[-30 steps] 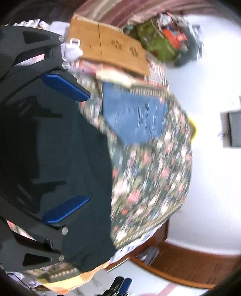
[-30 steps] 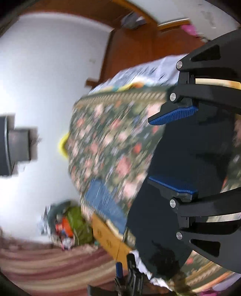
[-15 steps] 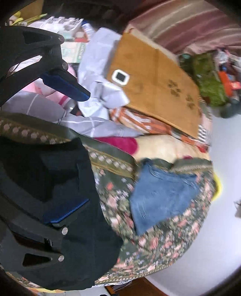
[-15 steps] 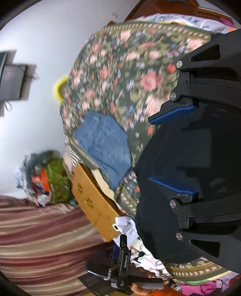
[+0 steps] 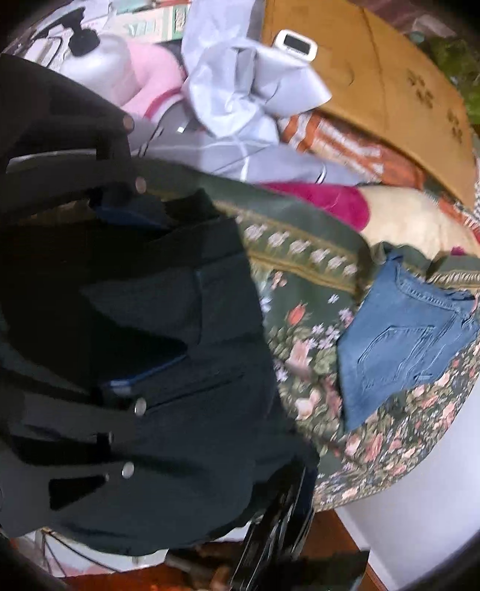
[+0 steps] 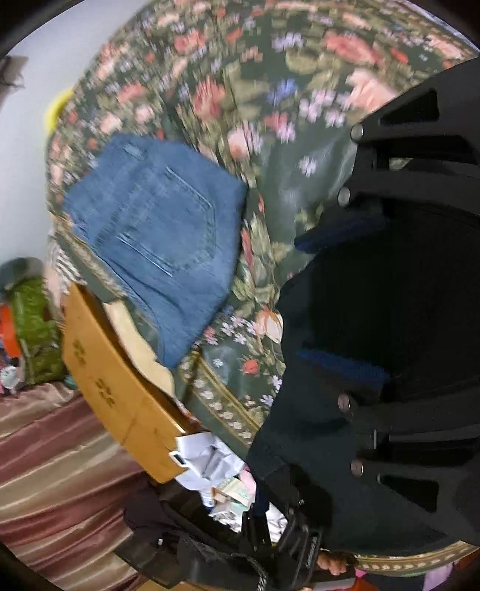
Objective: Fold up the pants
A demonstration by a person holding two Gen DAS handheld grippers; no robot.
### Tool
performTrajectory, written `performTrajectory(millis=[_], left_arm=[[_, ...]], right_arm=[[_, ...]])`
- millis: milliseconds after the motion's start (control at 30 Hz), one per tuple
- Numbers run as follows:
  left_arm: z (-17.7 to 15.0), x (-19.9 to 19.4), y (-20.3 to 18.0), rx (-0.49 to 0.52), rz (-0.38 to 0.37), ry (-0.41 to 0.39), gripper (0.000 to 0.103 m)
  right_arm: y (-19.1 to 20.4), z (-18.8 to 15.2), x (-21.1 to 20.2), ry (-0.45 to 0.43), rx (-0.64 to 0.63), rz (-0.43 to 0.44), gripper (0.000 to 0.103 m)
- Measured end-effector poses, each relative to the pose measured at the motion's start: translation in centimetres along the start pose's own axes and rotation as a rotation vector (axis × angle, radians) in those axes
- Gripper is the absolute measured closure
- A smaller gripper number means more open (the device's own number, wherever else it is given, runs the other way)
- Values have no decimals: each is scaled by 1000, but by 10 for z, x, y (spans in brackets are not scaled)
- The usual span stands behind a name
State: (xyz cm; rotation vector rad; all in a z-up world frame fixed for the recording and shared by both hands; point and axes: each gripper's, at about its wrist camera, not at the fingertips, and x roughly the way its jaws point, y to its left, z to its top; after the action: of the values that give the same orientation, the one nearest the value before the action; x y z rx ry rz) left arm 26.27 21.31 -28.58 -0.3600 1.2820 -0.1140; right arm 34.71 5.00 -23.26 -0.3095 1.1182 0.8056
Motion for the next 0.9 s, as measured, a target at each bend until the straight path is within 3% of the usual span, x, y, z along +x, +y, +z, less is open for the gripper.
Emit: performTrajectory(millis=[67, 133, 200, 333, 467, 500, 533, 567, 700, 767, 833, 900], left_arm=[[-5, -4, -6, 47, 13, -14, 62], [-10, -10, -12, 83, 77, -46, 81], [-13, -15, -13, 97, 109, -70, 86], [-24, -23, -15, 127, 240, -117, 89], [-34, -19, -7, 104, 265, -107, 88], [-36, -19, -5, 94, 287, -96, 93], [-37, -19, -1, 80, 367, -97, 97], [-38, -20, 3, 67, 389, -96, 97], [-46, -47, 18, -6, 305, -116, 96], [-52, -69, 8, 31, 324, -181, 87], [-57, -88, -4, 81, 345, -227, 56], [-65, -104, -20, 131, 346, -282, 39]], right_arm=[[2, 1, 10, 22, -4, -1, 80], [6, 1, 11, 17, -25, -27, 91], [9, -1, 9, 5, -52, -51, 93], [12, -2, 11, -12, -77, -102, 95], [12, -3, 13, -20, -88, -151, 95], [13, -3, 13, -21, -92, -163, 96], [15, -4, 13, -22, -100, -184, 96], [16, -4, 13, -27, -104, -210, 95], [12, -3, -3, -75, -64, -270, 95], [12, -4, -22, -113, -27, -275, 94], [16, -7, -42, -142, 3, -248, 89], [25, -12, -65, -186, 8, -212, 73]])
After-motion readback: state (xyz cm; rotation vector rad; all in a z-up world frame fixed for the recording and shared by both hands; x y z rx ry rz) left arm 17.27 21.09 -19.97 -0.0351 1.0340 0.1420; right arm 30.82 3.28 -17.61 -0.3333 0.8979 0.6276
